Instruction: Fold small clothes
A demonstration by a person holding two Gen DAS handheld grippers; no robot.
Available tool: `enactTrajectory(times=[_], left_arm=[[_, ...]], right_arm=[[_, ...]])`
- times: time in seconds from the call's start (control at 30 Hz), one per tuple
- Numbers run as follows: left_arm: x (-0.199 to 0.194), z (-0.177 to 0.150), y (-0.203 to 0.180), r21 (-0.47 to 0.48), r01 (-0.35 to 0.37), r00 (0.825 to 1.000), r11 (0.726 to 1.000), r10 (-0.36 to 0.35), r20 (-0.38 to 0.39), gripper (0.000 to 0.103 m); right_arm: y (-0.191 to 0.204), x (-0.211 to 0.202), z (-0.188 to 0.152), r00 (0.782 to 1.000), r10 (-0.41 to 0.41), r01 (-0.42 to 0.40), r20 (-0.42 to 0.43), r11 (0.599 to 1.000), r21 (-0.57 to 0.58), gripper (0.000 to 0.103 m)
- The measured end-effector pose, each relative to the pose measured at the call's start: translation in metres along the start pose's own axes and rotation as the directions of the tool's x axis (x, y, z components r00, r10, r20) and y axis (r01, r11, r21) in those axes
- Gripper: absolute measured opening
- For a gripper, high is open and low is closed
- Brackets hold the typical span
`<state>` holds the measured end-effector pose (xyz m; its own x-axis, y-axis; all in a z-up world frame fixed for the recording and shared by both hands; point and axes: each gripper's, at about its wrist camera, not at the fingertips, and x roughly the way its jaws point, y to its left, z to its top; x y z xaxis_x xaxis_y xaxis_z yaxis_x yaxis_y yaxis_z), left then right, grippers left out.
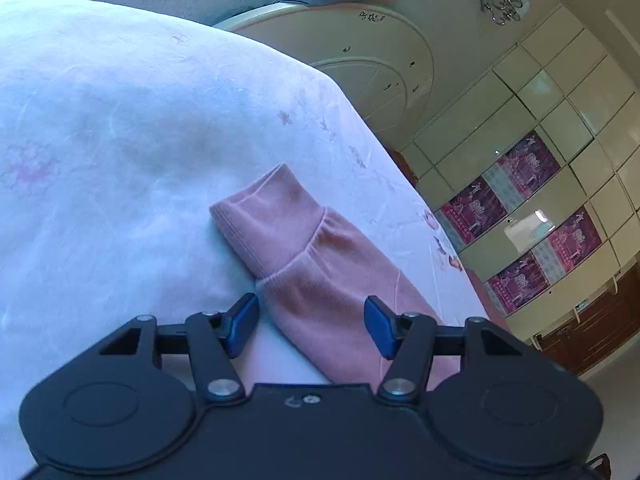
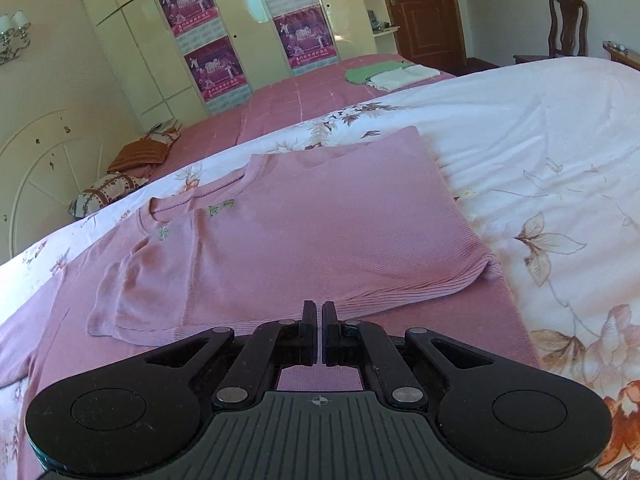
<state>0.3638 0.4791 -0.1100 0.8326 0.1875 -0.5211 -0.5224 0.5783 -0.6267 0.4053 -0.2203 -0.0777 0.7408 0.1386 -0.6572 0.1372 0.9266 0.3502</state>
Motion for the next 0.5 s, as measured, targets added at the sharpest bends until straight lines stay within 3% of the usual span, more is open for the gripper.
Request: enactTrajectory(times=[0.2,0.27,0.3,0.37,0.5], left_arm=[[0.022,0.016,0.009,-0.027,0.033,0.999,0.999,-0.032,0.025,0.05],[0.024,0.02,0.01,-0.02,0.006,1.0,1.0,-0.006,0.014,0.03],[0.024,0.022,0.012,-0.047,-0.011,1.0,0.999,0.011,0.002,0.011],[0.01,0.024,0.02,-0.122,0.098,0.993,0.988,-0.09,0.069,0.011],[0.023,0.016,0.026,-0.096,0.019,1.0,0.995,-0.019,0.007,0.016]], right_arm=[[0.025,0.004,0.003,1.0,0.004,-0.004,0.003,1.0,-0.001,0.0],[0.031,0.005,0.004,1.0,0.002,-0.002,0.006,1.0,-0.005,0.0],[0.032,0.005,0.004,1.0,0.003,-0.003,0.007,1.0,-0.005,0.0],[0.035,0.004,0.004,1.0,-0.002,0.002,0.008,1.0,-0.004,0.0],[0.036,0.003,0.004,1.0,-0.01,0.01,0.006,1.0,-0.009,0.0]])
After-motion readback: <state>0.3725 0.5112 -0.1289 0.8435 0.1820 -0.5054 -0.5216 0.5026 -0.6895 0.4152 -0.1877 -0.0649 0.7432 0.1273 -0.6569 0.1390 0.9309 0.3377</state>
